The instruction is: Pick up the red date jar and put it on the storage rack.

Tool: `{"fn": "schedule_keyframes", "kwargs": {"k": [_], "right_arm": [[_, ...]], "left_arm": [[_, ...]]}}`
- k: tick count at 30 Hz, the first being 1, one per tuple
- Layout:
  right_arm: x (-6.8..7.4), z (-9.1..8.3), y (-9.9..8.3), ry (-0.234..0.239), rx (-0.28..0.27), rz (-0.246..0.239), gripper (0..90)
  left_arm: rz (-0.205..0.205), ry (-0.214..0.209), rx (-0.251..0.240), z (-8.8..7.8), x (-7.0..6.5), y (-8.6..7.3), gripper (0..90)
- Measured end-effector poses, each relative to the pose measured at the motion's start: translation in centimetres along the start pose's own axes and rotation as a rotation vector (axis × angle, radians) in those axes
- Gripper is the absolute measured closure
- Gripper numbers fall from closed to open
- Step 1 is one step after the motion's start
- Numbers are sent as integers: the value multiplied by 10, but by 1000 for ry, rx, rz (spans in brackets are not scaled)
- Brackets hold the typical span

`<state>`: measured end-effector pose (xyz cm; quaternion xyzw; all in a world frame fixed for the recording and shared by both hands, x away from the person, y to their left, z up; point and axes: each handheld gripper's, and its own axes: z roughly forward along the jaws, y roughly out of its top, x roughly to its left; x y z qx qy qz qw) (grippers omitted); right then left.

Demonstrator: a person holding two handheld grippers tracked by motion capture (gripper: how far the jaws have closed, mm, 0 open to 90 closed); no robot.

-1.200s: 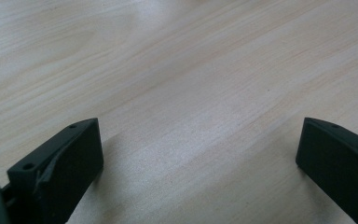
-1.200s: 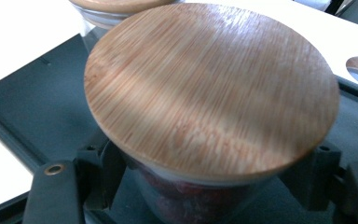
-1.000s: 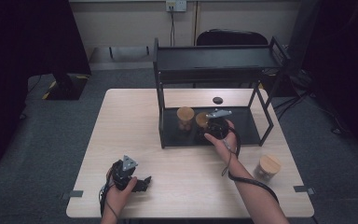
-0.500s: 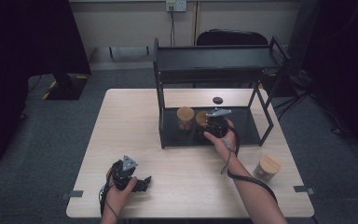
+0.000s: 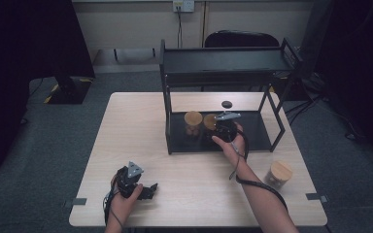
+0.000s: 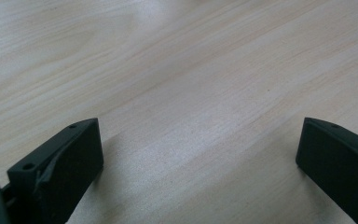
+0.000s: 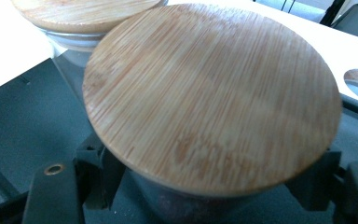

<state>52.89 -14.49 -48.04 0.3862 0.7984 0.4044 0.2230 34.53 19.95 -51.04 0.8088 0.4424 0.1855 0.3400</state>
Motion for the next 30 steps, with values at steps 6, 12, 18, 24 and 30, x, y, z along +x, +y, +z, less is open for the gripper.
{"fn": "schedule_keyframes", "kwargs": {"k": [6, 12, 18, 24, 30], "right_arm": [[1, 2, 2, -18, 1, -16, 251], [1, 3, 3, -22, 1, -14, 249], [1, 2, 4, -32, 18, -12, 238], [1, -1, 8, -35, 27, -33, 143], [1, -7, 12, -34, 30, 1, 71]], "left_arm": [[0, 0, 0, 0, 0, 0, 2], [0, 0, 0, 0, 0, 0, 2], [0, 0, 0, 0, 0, 0, 2], [0, 0, 0, 0, 0, 0, 2], [0, 0, 0, 0, 0, 0, 2]]}}
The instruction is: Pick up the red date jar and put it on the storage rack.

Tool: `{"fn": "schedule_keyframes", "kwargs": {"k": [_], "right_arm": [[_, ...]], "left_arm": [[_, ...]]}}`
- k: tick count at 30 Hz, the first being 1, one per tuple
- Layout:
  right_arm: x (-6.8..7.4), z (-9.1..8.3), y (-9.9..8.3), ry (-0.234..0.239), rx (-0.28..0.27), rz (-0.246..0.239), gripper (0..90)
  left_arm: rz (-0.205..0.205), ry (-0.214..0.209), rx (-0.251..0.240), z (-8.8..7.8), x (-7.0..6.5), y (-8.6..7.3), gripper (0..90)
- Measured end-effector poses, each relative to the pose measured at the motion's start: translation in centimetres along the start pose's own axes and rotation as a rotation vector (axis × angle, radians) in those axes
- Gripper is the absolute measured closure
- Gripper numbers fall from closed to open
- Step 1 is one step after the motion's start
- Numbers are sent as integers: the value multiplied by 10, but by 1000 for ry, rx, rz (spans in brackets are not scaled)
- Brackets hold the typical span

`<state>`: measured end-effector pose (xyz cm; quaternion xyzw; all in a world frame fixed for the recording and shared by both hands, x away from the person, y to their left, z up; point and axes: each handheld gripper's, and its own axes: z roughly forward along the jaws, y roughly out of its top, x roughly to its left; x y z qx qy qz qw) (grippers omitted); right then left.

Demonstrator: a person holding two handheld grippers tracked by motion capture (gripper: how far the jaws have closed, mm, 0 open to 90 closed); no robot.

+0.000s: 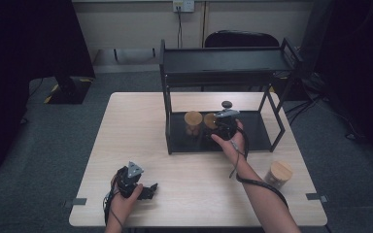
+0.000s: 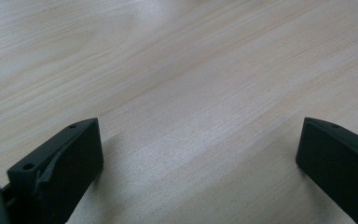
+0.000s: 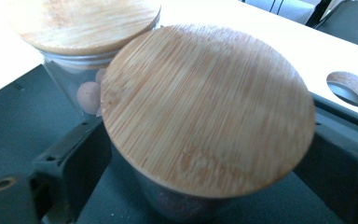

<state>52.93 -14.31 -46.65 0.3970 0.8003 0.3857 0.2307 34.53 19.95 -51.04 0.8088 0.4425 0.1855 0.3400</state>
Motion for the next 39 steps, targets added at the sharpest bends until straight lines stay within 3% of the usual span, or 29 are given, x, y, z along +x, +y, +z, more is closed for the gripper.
{"fn": "schedule_keyframes", "kwargs": {"k": [9, 13, 29, 39], "right_arm": [[-2, -11, 0, 21, -16, 30, 12], [0, -14, -2, 23, 13, 42, 18], [10, -36, -11, 27, 12, 53, 18], [18, -51, -17, 43, 20, 36, 18]], "left_arm": [[0, 0, 0, 0, 0, 0, 2], [0, 0, 0, 0, 0, 0, 2], [-1, 0, -1, 0, 0, 0, 2], [0, 0, 0, 0, 0, 0, 2]]}}
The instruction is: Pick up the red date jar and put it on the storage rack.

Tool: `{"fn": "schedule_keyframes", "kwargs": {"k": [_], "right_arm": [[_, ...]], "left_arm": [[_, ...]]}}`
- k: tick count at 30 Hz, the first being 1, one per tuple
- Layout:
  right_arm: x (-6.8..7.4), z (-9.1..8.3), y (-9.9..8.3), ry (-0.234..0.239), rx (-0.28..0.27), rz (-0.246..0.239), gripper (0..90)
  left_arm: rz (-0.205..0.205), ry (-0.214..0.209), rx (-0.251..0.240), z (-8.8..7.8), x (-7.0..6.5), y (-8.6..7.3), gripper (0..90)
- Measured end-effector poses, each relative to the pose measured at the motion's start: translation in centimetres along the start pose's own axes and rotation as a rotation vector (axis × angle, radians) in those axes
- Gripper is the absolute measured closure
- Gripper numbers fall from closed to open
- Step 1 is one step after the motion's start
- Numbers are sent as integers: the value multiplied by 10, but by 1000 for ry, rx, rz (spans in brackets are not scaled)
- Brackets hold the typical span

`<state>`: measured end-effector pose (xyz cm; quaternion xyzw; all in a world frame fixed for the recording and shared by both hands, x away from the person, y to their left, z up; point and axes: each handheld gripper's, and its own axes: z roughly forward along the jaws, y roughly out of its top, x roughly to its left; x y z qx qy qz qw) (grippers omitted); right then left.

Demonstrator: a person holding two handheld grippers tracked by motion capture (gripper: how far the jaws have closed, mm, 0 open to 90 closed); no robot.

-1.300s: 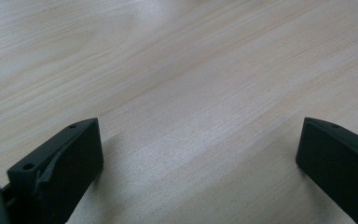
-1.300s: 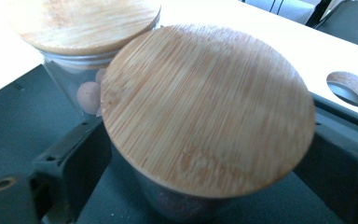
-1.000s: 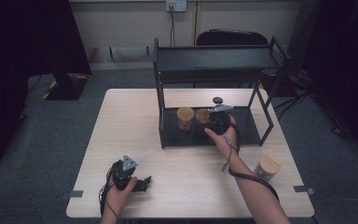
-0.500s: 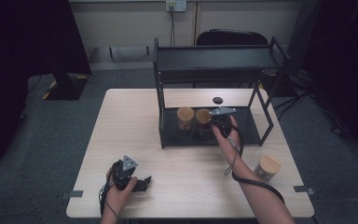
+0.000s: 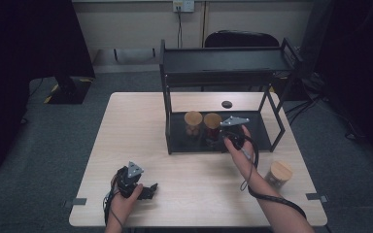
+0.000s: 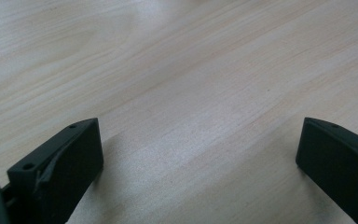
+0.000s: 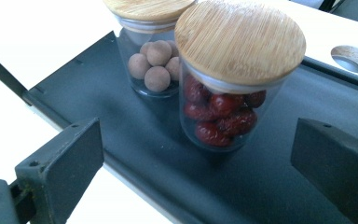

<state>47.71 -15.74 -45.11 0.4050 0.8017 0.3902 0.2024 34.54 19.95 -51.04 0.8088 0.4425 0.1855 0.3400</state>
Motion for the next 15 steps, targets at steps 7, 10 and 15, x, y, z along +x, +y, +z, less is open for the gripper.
{"fn": "schedule_keyframes", "kwargs": {"k": [7, 10, 15], "right_arm": [[3, -8, -9, 24, 4, -1, 19], [4, -11, -13, 30, 5, -2, 19], [3, -18, -19, 39, 6, -2, 20]], "left_arm": [[-1, 0, -1, 0, 0, 0, 2], [0, 0, 0, 0, 0, 0, 2], [0, 0, 0, 0, 0, 0, 2]]}}
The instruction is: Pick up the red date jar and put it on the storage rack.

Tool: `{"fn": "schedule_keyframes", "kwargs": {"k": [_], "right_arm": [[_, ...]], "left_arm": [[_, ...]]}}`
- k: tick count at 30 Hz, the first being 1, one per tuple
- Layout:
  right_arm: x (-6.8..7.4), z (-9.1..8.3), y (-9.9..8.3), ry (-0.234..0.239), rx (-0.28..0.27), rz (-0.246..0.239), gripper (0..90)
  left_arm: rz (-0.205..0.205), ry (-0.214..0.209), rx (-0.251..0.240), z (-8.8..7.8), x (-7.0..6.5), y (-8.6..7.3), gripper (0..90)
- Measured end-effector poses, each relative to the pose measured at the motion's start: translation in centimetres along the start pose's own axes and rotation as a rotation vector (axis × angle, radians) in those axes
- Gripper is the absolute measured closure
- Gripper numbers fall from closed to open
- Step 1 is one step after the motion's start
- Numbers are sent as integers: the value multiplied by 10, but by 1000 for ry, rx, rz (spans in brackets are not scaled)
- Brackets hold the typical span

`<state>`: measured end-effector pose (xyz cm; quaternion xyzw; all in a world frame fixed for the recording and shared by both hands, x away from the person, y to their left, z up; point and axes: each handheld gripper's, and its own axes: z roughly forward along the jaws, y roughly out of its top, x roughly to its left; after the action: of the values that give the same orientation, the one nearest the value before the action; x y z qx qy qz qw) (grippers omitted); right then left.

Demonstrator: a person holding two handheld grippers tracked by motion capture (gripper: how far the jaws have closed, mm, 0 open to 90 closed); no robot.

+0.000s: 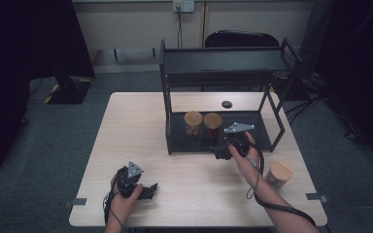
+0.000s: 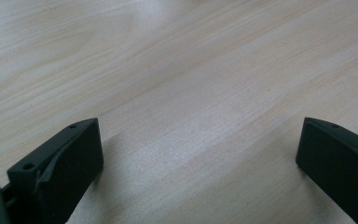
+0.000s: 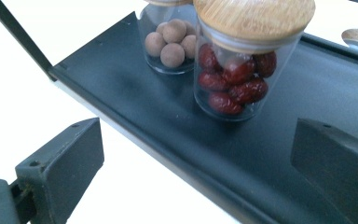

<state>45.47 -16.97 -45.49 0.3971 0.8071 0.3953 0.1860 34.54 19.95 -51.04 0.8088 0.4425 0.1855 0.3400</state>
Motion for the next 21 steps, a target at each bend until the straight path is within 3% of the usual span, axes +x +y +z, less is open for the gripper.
{"fn": "schedule_keyframes", "kwargs": {"k": [21], "right_arm": [[-5, -32, -21, 20, 5, 15, 22]], "left_arm": [[0, 0, -1, 0, 0, 0, 2]]}}
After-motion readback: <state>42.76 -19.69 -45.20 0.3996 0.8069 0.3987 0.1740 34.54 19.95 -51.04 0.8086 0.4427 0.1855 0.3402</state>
